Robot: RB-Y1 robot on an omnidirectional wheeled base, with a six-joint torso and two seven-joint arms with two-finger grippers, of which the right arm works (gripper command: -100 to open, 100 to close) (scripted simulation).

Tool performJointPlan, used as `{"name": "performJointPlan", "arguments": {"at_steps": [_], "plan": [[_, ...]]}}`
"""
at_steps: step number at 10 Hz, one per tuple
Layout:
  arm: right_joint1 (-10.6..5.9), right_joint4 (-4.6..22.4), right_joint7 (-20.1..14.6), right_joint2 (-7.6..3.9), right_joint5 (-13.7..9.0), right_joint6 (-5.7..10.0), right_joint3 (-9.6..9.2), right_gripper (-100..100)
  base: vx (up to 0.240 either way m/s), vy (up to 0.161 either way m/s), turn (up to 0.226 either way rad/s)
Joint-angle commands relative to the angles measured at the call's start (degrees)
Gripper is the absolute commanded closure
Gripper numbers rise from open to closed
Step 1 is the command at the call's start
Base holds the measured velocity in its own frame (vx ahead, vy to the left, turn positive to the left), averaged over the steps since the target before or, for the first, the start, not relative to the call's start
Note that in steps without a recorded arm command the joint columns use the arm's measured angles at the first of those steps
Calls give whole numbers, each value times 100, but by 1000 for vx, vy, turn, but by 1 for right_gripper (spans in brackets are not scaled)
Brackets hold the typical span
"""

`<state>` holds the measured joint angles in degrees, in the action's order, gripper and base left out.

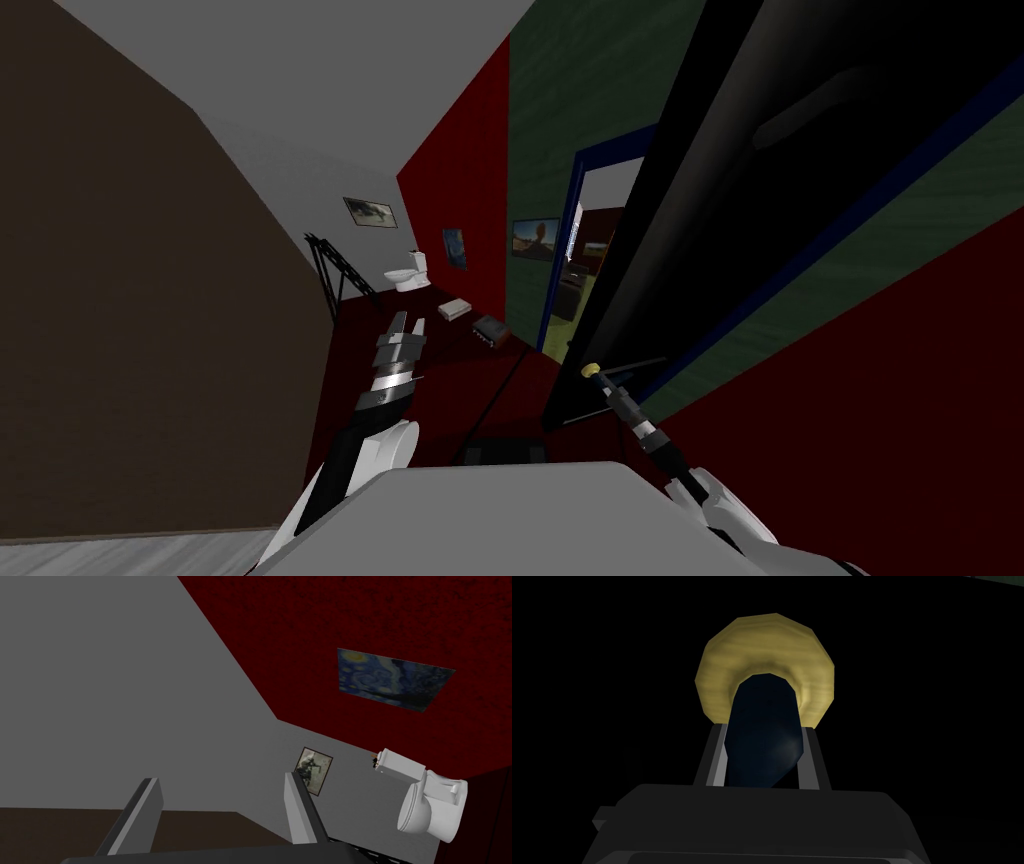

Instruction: Pull the door open

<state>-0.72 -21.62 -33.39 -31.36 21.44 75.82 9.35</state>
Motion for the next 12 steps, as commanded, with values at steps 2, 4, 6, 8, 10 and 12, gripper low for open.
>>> {"name": "performJointPlan", "arguments": {"at_steps": [2, 4, 6, 8, 10, 12], "plan": [[20, 65, 10, -11, 21, 90, 28, 100, -89, -42, 106], [46, 102, 8, -35, 35, 152, 65, 100, -177, -93, 180], [66, 130, 7, -53, 46, 200, 95, 100, -154, -76, 93], [77, 146, 6, -63, 52, 226, 111, 100, -45, -18, 9], [122, 208, 3, -103, 76, 332, 176, 100, -155, -95, 244], [144, 272, 1, -122, 87, 383, 207, 100, -161, -74, 119]]}}
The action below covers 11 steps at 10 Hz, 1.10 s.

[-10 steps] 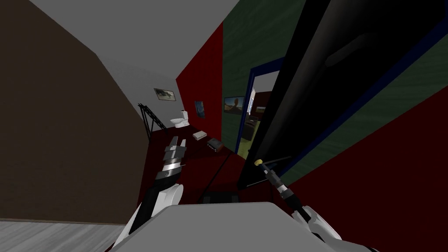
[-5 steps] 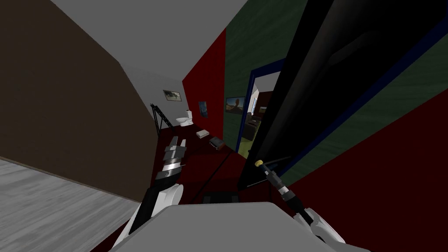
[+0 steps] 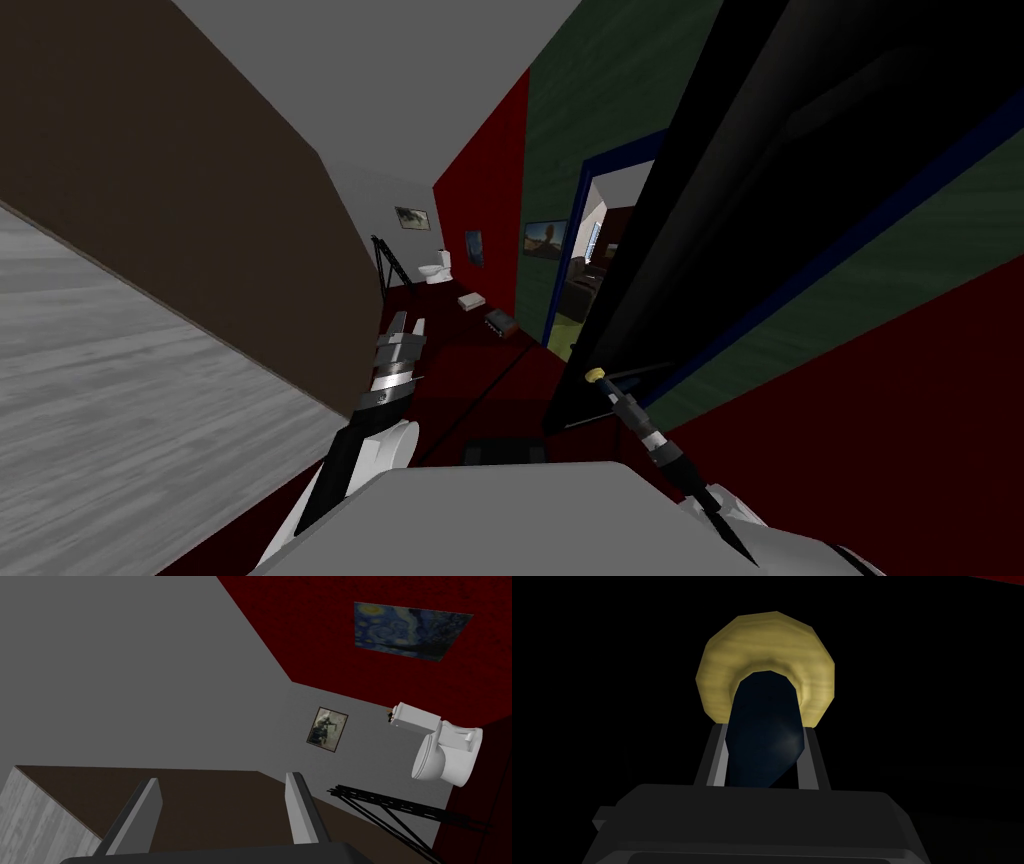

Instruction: Pull the door open

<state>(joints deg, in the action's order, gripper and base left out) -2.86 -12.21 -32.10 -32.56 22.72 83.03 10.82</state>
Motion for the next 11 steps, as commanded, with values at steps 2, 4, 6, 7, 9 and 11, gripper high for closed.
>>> {"name": "performJointPlan", "arguments": {"at_steps": [2, 4, 6, 7, 9, 11], "plan": [[358, -521, -128, -2, -40, -338, 60, 100, -25, -27, -38], [387, -720, -130, -28, -25, -269, 102, 100, -128, -40, 153], [387, -662, -130, -28, -25, -269, 102, 100, -25, -22, 1], [414, -625, -132, -51, -11, -206, 140, 100, -93, -51, 144], [420, -694, -132, -57, -7, -191, 150, 100, -120, -40, 93], [420, -616, -132, -57, -7, -191, 150, 100, -29, -12, -26]]}}
